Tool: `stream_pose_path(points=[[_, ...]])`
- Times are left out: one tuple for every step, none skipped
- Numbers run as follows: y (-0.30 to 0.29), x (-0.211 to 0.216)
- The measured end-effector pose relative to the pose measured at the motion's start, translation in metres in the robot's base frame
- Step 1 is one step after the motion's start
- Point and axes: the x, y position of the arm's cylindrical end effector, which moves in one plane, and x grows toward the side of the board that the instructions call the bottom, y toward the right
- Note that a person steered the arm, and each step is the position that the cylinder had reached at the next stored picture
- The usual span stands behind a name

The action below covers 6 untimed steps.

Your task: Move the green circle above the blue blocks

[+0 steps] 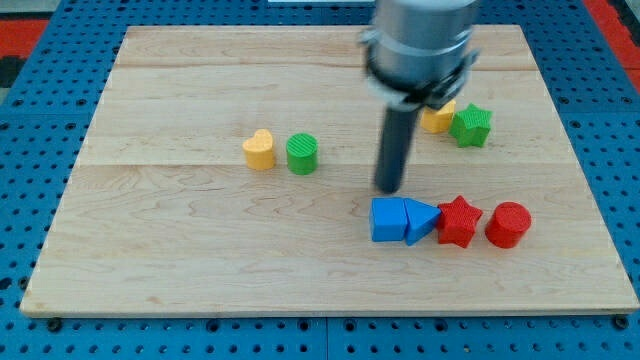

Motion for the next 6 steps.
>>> stream_pose_path(points=[[-0.136, 0.002], [-0.099, -0.052], [-0.042, -0.104], [-0.05, -0.093], [-0.117, -0.077], [-0.025, -0.053]])
